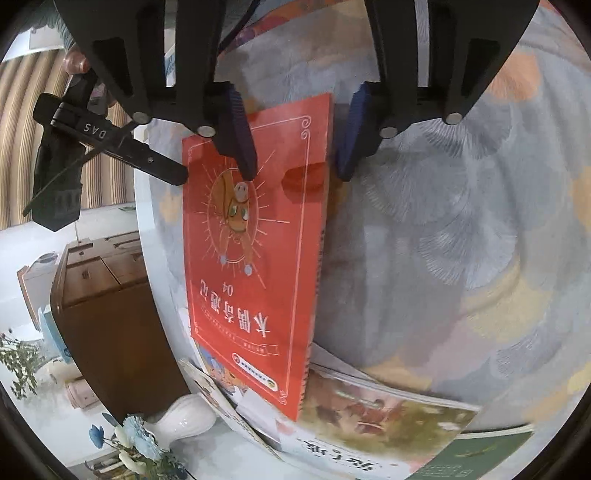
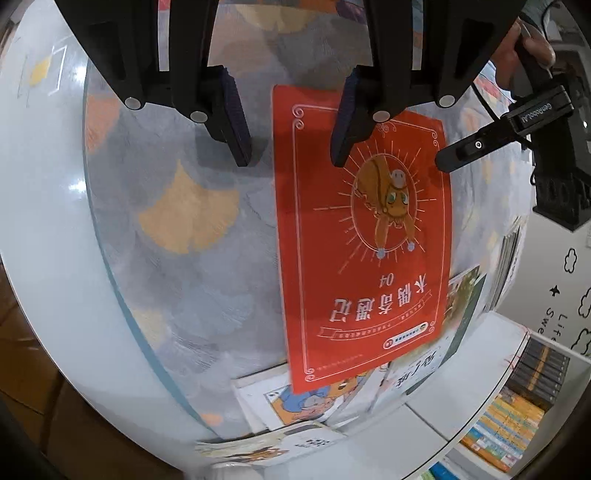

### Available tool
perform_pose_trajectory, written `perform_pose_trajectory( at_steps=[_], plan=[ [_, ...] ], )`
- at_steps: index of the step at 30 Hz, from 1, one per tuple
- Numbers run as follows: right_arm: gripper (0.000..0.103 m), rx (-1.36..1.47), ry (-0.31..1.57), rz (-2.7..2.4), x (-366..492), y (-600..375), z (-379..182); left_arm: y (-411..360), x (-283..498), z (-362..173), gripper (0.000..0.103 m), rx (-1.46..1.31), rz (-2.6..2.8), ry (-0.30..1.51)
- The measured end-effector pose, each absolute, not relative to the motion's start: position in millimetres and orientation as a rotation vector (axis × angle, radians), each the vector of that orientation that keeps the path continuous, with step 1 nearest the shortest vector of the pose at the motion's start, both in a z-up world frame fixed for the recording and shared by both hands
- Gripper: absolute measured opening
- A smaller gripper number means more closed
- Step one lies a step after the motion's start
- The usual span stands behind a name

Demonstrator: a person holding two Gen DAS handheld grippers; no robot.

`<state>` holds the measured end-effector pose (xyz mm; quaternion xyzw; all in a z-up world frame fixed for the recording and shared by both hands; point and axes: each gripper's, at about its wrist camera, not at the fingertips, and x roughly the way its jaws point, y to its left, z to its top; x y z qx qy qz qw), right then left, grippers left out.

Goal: Organize books

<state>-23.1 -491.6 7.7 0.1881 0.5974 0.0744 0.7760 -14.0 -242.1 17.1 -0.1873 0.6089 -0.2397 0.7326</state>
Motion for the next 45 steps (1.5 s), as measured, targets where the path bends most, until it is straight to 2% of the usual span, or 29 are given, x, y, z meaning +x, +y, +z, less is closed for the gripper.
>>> perform_pose_trajectory(
  at_steps=[6,10,15,20,22,26,27,29,33,35,39,42,45],
  plan=[
    [0.045,0.364,1.251,0.129,-26,-488,8,-236,-17,13,0.036,-0.454,-0.465,1.316],
    [0.034,0.343,1.218,0.148,-31,-481,8,-243,-13,14,0.036,-0.436,-0.491,1.314],
    [0.033,0.357,1.206,0.150,-38,-480,7,-241,-15,18,0.036,-0.492,-0.538,1.321],
    [0.033,0.400,1.207,0.171,-43,-491,7,-231,-20,27,0.036,-0.763,-0.729,1.300],
    [0.033,0.426,1.209,0.177,-43,-492,6,-237,-20,28,0.035,-0.714,-0.705,1.306],
    [0.033,0.395,1.211,0.175,-44,-487,6,-256,-23,20,0.011,-0.583,-0.616,1.335],
    [0.034,0.389,1.210,0.174,-45,-486,6,-258,-22,21,0.011,-0.561,-0.607,1.334],
    [0.035,0.394,1.211,0.175,-46,-485,6,-264,-24,23,0.011,-0.506,-0.591,1.324],
    [0.038,0.411,1.210,0.193,-47,-489,5,-264,-18,24,0.011,-0.574,-0.630,1.328],
    [0.042,0.417,1.212,0.204,-47,-489,4,-263,-18,23,0.011,-0.635,-0.659,1.332],
    [0.057,0.459,1.228,0.262,-46,-493,4,-262,-20,24,0.011,-0.733,-0.718,1.332],
    [0.064,0.584,1.252,0.326,-45,-507,-1,-263,-19,24,0.011,-0.826,-0.758,1.331],
    [0.064,0.795,1.256,0.379,-45,-530,-11,-263,-15,27,0.011,-0.892,-0.788,1.324]
  ],
)
